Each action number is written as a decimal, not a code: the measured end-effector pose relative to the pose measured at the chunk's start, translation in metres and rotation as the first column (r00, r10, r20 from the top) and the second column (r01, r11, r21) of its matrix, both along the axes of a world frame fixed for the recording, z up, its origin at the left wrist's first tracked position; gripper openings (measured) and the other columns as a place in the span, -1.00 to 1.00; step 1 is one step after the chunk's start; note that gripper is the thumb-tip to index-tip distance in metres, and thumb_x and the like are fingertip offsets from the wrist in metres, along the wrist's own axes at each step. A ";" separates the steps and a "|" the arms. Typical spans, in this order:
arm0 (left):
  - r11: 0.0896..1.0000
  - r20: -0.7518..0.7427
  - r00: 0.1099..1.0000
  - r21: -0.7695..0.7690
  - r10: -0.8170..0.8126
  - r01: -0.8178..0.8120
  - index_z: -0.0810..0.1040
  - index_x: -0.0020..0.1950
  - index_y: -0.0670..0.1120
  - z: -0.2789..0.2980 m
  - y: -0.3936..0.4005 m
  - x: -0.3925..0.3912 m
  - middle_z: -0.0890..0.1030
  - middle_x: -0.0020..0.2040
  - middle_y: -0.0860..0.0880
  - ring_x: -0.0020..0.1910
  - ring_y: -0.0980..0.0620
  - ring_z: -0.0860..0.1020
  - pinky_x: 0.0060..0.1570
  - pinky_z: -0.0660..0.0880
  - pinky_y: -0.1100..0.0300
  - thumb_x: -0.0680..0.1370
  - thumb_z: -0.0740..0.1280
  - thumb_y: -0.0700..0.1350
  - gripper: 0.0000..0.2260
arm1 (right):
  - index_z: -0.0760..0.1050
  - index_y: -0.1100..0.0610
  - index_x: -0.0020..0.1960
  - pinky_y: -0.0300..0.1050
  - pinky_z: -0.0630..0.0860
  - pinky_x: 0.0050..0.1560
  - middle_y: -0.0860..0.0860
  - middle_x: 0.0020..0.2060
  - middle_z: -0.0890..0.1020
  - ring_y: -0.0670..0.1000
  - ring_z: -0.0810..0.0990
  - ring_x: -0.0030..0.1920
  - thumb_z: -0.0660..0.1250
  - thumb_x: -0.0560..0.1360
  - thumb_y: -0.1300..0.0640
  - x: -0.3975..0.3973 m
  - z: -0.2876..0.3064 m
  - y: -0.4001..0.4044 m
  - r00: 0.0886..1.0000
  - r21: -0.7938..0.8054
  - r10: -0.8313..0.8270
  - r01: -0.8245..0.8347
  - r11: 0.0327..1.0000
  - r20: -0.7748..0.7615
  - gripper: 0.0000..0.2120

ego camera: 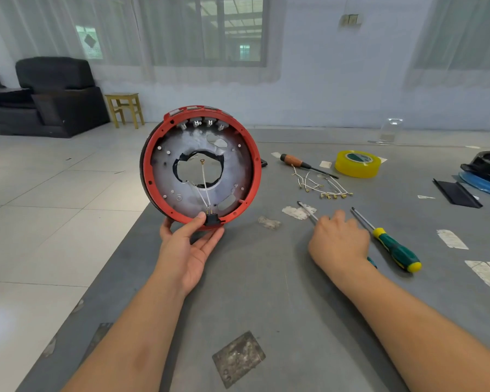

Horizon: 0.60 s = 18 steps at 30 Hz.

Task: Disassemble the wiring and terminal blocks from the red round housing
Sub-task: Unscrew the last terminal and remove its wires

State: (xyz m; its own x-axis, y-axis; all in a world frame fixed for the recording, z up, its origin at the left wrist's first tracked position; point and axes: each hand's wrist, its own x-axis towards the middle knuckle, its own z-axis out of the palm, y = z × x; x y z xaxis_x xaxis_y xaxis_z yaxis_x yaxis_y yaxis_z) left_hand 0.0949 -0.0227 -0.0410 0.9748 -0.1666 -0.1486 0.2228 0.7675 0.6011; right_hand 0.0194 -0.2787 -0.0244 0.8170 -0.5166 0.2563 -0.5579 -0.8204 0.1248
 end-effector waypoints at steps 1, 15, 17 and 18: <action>1.000 0.002 1.000 0.001 -0.003 0.003 0.31 0.52 0.11 0.000 0.000 0.001 0.66 0.27 -0.22 0.10 -0.31 0.72 -0.02 0.70 -0.17 0.53 0.47 -0.38 -0.31 | 0.52 0.09 0.22 -0.02 0.32 -0.17 0.09 0.08 0.48 0.15 0.51 0.11 0.18 0.55 0.14 0.000 -0.001 -0.001 1.000 0.010 0.002 -0.002 1.000 -0.017 -0.72; 0.993 0.048 0.994 0.069 0.097 -0.100 0.29 0.43 0.19 0.003 -0.003 0.019 0.69 0.18 -0.15 0.06 -0.28 0.73 -0.01 0.70 -0.17 0.54 0.49 -0.34 -0.34 | 0.45 0.08 0.19 0.08 0.50 -0.17 0.05 -0.06 0.59 0.20 0.58 -0.10 0.14 0.67 0.11 0.000 0.006 0.017 0.721 0.149 0.327 -0.511 0.847 0.611 -0.84; 0.990 0.061 0.993 0.088 0.106 -0.111 0.27 0.45 0.19 0.004 0.000 0.023 0.70 0.18 -0.13 0.07 -0.27 0.74 0.01 0.70 -0.17 0.55 0.50 -0.33 -0.32 | 0.40 -0.04 0.19 0.08 0.54 -0.18 -0.05 -0.15 0.60 0.09 0.62 -0.18 0.11 0.69 0.08 0.001 0.005 0.025 0.627 0.245 0.284 -0.621 0.744 0.726 -0.87; 0.990 0.062 0.992 0.089 0.108 -0.114 0.26 0.45 0.18 0.005 0.001 0.025 0.72 0.15 -0.12 0.07 -0.27 0.74 0.01 0.70 -0.17 0.55 0.50 -0.32 -0.32 | 0.37 -0.10 0.18 0.08 0.57 -0.19 -0.08 -0.18 0.60 0.03 0.64 -0.23 0.11 0.70 0.07 0.002 0.006 0.029 0.598 0.318 0.231 -0.668 0.673 0.768 -0.87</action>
State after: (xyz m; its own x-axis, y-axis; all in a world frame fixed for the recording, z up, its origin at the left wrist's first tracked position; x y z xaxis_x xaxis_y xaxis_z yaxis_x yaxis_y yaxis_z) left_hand 0.1197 -0.0216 -0.0365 0.9937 -0.0451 -0.1024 0.1030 0.7266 0.6793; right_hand 0.0219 -0.2502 -0.0189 0.7199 -0.3394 0.6054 0.1589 -0.7685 -0.6198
